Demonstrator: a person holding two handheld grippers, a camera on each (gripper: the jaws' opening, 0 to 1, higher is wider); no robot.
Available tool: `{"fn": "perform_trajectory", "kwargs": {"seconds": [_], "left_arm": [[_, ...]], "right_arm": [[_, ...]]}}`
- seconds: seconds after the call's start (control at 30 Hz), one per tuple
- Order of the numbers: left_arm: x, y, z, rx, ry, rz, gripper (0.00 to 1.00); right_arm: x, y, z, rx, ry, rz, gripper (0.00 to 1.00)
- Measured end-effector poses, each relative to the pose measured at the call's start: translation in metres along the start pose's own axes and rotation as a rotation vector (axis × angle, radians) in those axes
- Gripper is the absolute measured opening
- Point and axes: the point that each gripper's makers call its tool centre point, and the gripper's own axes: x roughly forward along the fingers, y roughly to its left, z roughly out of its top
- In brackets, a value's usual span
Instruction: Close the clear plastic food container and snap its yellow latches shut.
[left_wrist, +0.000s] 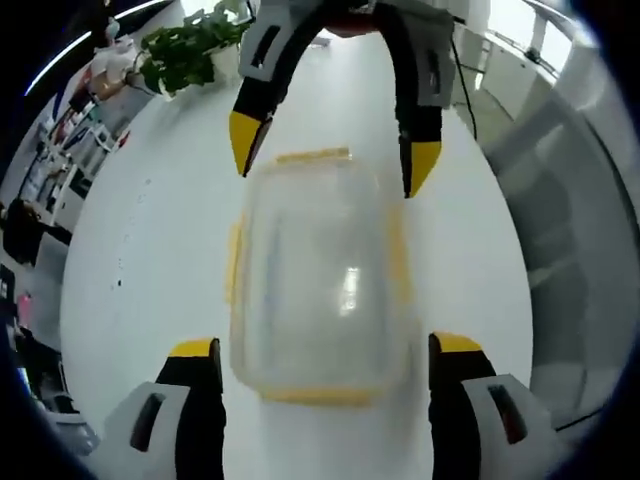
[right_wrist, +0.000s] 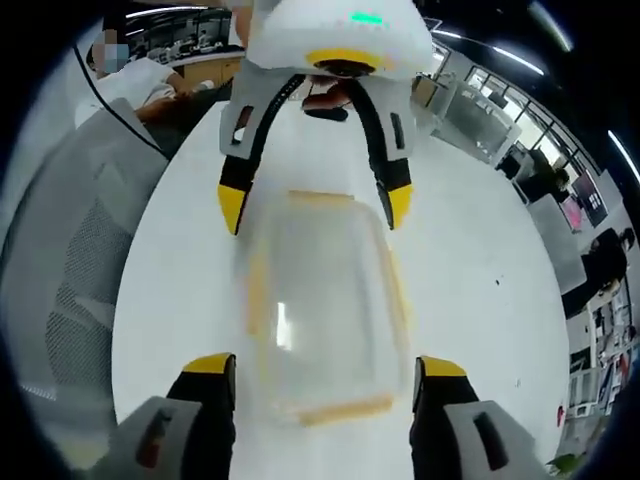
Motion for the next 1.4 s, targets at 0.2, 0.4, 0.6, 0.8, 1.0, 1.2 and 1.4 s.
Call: {"fn": "perform_trajectory", "kwargs": {"seconds": [0.2,0.4,0.6,0.8,1.0,1.2,1.4], "left_arm": [[0.008,0.001,-0.003,-0.013,0.012,0.027,0.84],[0.015,0.0,-0.003,-0.008,0.021,0.025,0.84],[0.015,0.004,-0.003,-0.005,0.023,0.027,0.8],[0.015,0.002,-0.003,0.004,0.021,0.029,0.79],[0.014,0.001,-0.004,0.006,0.02,0.029,0.79],[0.01,0.0,-0.012,0.009,0.015,0.026,0.79],[0.005,0.001,-0.027,0.003,0.01,0.028,0.79]], "right_arm": [[0.008,-0.002,-0.003,-0.014,0.013,0.013,0.76],[0.014,-0.005,-0.005,-0.016,0.024,0.03,0.76],[0.016,-0.006,-0.008,-0.004,0.028,0.036,0.72],[0.018,-0.005,-0.009,-0.012,0.029,0.036,0.73],[0.018,-0.003,-0.008,-0.008,0.035,0.041,0.72],[0.022,0.0,0.001,-0.001,0.029,0.039,0.72],[0.029,0.001,0.015,-0.003,0.021,0.037,0.72]]}}
